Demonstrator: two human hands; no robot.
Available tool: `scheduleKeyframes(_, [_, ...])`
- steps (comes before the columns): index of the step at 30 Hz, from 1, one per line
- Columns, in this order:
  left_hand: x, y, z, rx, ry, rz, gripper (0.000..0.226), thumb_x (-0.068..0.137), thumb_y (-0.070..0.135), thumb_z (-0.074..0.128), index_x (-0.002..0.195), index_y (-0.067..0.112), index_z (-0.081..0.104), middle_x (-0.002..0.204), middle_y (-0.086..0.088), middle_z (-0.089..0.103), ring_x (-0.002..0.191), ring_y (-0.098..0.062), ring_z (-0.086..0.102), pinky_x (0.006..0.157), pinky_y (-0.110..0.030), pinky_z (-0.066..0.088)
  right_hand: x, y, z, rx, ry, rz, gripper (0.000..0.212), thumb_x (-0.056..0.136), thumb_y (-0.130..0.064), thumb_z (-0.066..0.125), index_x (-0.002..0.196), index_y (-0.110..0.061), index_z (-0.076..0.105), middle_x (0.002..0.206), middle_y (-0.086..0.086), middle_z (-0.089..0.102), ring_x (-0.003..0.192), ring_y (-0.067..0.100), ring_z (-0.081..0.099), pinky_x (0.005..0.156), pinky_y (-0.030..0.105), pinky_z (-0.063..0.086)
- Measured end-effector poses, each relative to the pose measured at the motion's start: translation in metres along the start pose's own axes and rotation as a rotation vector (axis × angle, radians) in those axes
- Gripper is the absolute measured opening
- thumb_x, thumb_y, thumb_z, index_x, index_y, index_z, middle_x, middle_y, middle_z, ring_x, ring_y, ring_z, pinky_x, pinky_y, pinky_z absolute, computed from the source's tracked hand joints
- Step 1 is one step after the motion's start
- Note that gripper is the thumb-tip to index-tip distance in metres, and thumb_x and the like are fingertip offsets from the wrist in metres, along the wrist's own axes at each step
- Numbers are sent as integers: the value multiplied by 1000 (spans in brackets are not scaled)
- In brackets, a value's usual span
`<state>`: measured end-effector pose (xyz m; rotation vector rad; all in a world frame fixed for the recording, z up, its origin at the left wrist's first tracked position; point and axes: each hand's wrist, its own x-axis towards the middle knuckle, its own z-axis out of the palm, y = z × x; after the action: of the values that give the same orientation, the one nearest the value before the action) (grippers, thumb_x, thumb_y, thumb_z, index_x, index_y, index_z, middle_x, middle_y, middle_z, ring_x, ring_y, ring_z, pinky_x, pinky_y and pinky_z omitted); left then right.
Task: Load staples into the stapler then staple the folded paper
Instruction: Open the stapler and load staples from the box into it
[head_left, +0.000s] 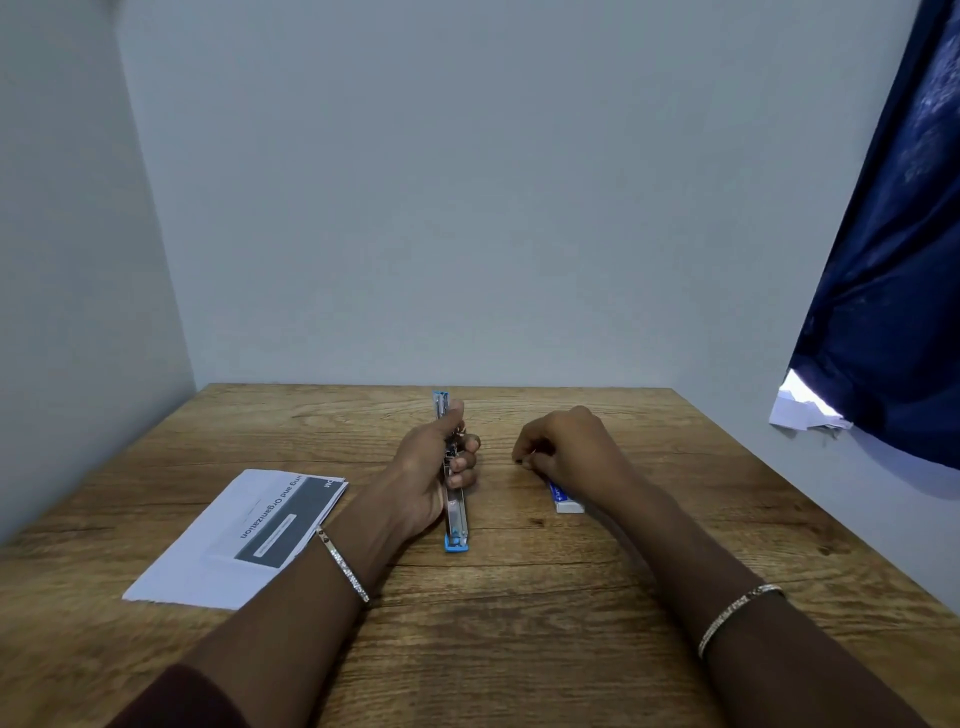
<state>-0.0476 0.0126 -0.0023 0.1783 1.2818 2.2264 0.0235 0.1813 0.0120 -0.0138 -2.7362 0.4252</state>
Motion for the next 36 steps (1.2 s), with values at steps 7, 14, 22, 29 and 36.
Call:
scheduleKeyframes(7, [-2,-1,0,53,-14,-9,29,102,19,52,76,8,46,60,-4,43,33,-7,34,28,-17,28,-1,-1,-5,38,-23,3,14,87,-11,72,95,-19,82,94,-3,80,86,10,71,82,27,56])
scheduleKeyframes(14, [0,-1,0,2,-38,-15,15,103,8,45,89,11,43,63,-3,44,33,-7,36,28,-18,29,-6,12,-40,-4,117,156,26,84,-48,75,83,-22,75,78,-6,69,84,14,64,73,33,53])
scheduleKeyframes(22, [-1,-2,0,18,-65,-2,14,99,4,48,87,11,49,57,-2,52,33,-6,37,28,-19,29,-16,24,-51,53,-403,166,69,57,-46,95,119,-30,68,109,-12,66,91,1,60,72,22,44])
scheduleKeyframes(29, [-5,-3,2,45,-87,-34,12,94,-3,53,93,8,57,77,-12,63,34,-6,38,29,-17,30,-14,23,-43,144,-311,116,55,60,-44,94,109,-27,74,79,-22,66,73,-4,60,63,16,42])
scheduleKeyframes(36, [-6,-3,5,20,-158,-37,9,94,7,62,92,12,55,58,-2,59,29,-3,30,27,-15,25,-7,1,-28,449,-6,-48,56,69,-24,91,121,-21,70,117,-10,71,75,8,64,62,6,44])
